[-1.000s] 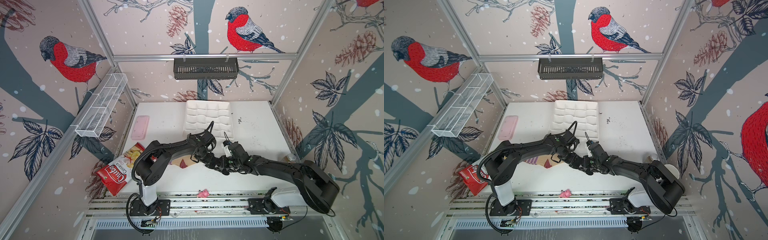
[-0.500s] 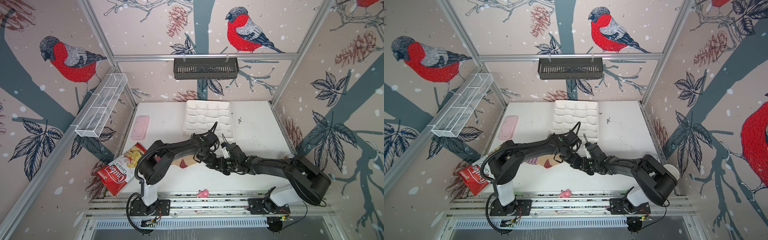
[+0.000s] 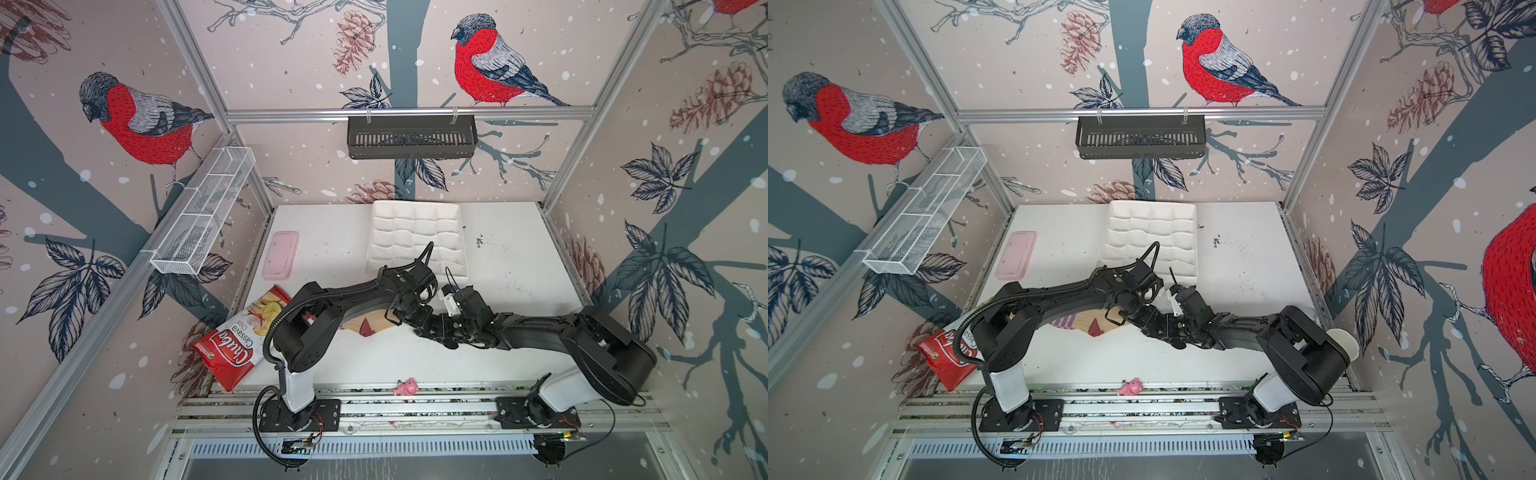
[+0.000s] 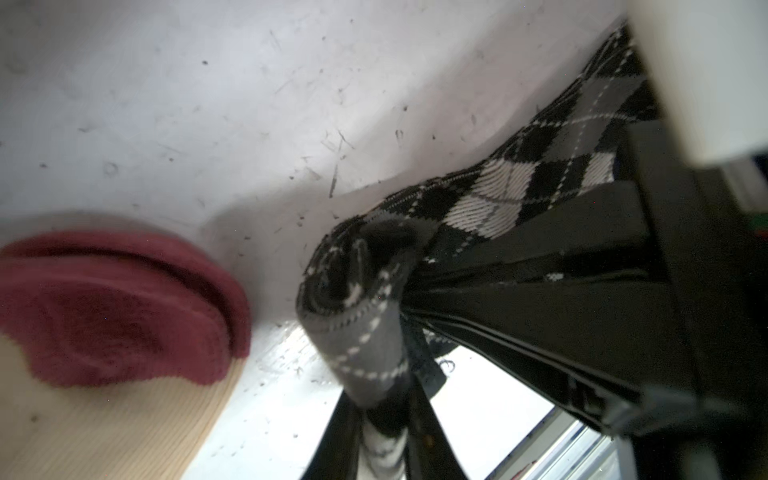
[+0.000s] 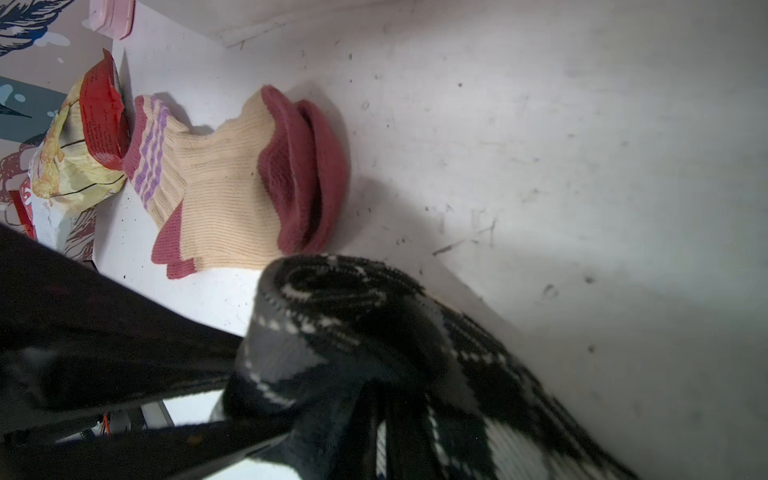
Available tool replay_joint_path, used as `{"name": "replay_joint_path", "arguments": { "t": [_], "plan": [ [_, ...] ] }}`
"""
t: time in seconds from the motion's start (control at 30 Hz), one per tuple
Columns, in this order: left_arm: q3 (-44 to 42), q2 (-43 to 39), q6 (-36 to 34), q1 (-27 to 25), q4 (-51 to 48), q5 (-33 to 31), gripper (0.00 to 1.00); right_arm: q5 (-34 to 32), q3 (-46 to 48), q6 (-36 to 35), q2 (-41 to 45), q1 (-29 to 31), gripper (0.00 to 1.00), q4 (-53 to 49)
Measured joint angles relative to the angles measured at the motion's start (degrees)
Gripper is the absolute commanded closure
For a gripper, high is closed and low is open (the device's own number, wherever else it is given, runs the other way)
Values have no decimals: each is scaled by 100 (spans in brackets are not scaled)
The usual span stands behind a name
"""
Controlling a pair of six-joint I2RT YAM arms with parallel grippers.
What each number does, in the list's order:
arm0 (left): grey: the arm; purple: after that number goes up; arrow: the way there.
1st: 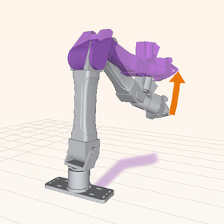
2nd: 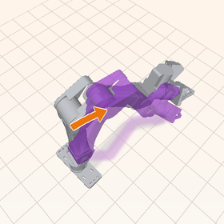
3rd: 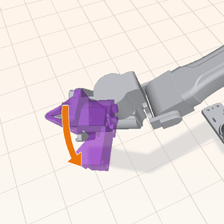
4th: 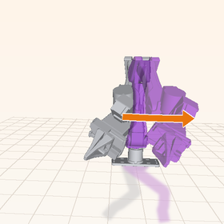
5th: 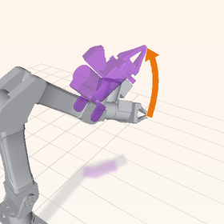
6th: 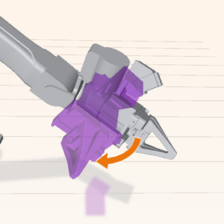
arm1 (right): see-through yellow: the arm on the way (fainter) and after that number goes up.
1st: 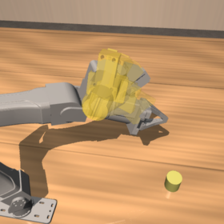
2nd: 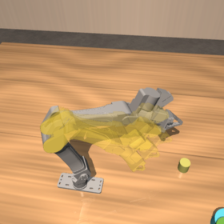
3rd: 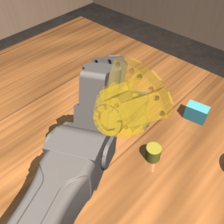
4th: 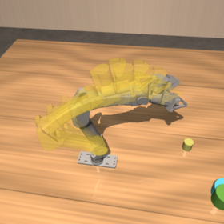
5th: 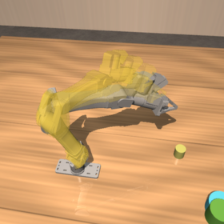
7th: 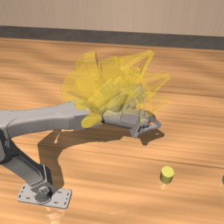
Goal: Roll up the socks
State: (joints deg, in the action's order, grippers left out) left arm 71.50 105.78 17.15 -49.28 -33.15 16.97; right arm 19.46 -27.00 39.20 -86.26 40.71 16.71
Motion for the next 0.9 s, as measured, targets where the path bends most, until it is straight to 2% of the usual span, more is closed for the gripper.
{"name": "replay_joint_path", "arguments": {
  "t": [0.33,0.67,0.9],
  "plan": [
    [11,-122,-4,2,66,251,78,46,11,2,-66,-31,90,114],
    [-17,-101,0,-11,378,608,85,258,136,31,-81,-149,90,337],
    [-81,149,15,-66,625,852,87,398,286,116,72,-295,90,332]
  ]
}}
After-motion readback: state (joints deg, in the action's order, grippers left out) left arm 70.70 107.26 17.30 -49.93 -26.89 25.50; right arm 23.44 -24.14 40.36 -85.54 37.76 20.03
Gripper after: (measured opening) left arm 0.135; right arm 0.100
